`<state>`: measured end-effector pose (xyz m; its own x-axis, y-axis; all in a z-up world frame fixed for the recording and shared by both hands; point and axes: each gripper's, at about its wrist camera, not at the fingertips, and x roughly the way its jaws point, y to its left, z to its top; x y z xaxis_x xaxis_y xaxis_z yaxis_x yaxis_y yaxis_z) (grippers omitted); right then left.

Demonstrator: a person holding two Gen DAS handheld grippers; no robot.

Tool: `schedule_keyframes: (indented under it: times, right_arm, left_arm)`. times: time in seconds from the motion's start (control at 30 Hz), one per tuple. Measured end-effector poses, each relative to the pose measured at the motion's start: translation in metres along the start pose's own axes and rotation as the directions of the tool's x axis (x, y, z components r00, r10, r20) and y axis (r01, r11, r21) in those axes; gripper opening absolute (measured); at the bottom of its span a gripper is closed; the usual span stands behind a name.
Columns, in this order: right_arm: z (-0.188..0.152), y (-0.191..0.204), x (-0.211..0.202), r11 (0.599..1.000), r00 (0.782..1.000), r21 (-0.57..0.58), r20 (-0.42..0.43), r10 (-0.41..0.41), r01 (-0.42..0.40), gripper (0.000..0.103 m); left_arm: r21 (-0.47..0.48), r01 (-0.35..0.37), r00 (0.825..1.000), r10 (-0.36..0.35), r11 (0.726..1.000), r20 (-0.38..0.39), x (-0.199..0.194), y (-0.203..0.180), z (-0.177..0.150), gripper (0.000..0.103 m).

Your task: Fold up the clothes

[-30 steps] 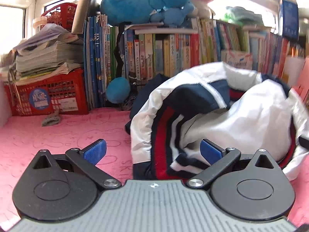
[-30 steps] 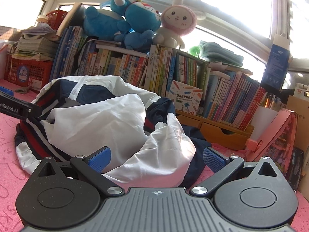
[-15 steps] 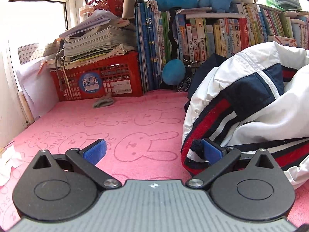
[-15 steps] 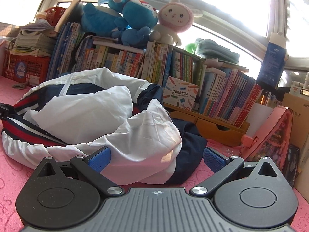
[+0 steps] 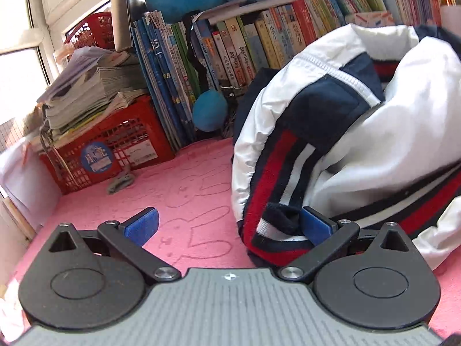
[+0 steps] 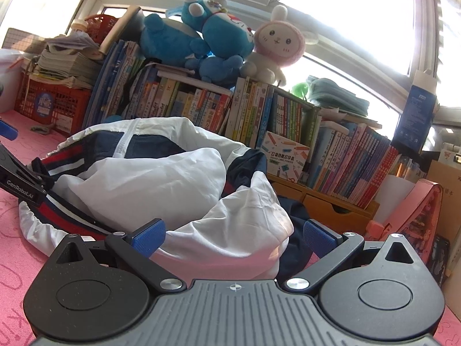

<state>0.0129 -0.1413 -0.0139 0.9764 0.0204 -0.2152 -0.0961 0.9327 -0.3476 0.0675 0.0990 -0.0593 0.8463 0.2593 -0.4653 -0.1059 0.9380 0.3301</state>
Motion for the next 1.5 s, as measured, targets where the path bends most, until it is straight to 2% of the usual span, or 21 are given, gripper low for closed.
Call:
schedule_keyframes:
  times: [0.17,0.3,0.43,0.6,0.67,0.73,0.77,0.87,0.97,1.07,1.13,1.2,1.27,1.37,1.5]
  right_arm:
    - [0.014,0.008,0.004,0.998,0.997,-0.07,0.072,0.017,-0.012,0.103]
    - [0.035,0.037,0.015,0.981,0.986,-0.193,0.156,0.061,-0.03,0.103]
    - [0.053,0.074,0.028,0.947,0.973,-0.319,0.206,0.108,-0.037,0.103]
    - [0.052,0.127,0.041,0.868,0.958,-0.481,0.167,0.234,-0.128,0.103]
    - [0.051,0.143,0.046,0.843,0.955,-0.517,0.148,0.256,-0.146,0.103]
    - [0.052,0.153,0.053,0.833,0.956,-0.532,0.135,0.259,-0.151,0.103]
    - [0.053,0.157,0.059,0.836,0.961,-0.531,0.132,0.243,-0.139,0.103]
    - [0.057,0.159,0.073,0.852,0.976,-0.519,0.141,0.168,-0.071,0.103]
    - [0.058,0.154,0.08,0.852,0.982,-0.523,0.163,0.099,0.001,0.103]
    - [0.052,0.142,0.069,0.831,0.978,-0.551,0.122,0.17,-0.075,0.103]
    - [0.045,0.14,0.065,0.8,0.974,-0.581,0.056,0.221,-0.148,0.103]
    - [0.037,0.144,0.07,0.774,0.976,-0.613,0.024,0.215,-0.156,0.103]
    - [0.038,0.148,0.08,0.787,0.986,-0.606,0.023,0.164,-0.117,0.103]
    - [0.053,0.147,0.093,0.845,0.995,-0.532,0.04,0.091,-0.056,0.103]
    - [0.066,0.138,0.091,0.901,0.99,-0.432,0.14,0.025,0.038,0.103]
  left_arm:
    - [-0.127,-0.02,1.0,0.018,0.992,-0.013,-0.008,0.024,-0.014,0.103]
    - [-0.176,-0.005,1.0,0.0,0.984,-0.03,-0.009,0.032,-0.015,0.103]
    - [-0.184,-0.015,0.999,0.021,0.983,0.029,-0.021,0.031,-0.017,0.103]
    - [-0.215,-0.073,0.984,0.105,0.974,0.142,-0.041,0.031,-0.02,0.103]
    - [-0.244,-0.092,0.971,0.141,0.965,0.191,-0.051,0.033,-0.022,0.103]
    - [-0.295,-0.117,0.955,0.189,0.948,0.228,-0.059,0.038,-0.025,0.103]
    - [-0.322,-0.117,0.954,0.196,0.939,0.225,-0.059,0.043,-0.026,0.103]
    - [-0.381,-0.105,0.967,0.184,0.919,0.177,-0.052,0.055,-0.025,0.103]
    - [-0.372,-0.074,0.972,0.149,0.925,0.18,-0.05,0.057,-0.024,0.103]
    - [-0.316,-0.029,0.962,0.113,0.948,0.249,-0.059,0.048,-0.026,0.103]
    - [-0.273,-0.003,0.955,0.083,0.962,0.283,-0.062,0.042,-0.026,0.103]
    - [-0.25,0.0,0.956,0.073,0.968,0.283,-0.061,0.038,-0.024,0.103]
    - [-0.237,-0.001,0.96,0.068,0.971,0.272,-0.059,0.035,-0.022,0.103]
    - [-0.212,0.008,0.963,0.049,0.977,0.264,-0.056,0.031,-0.02,0.103]
    - [-0.146,0.041,0.964,-0.001,0.988,0.264,-0.054,0.022,-0.017,0.103]
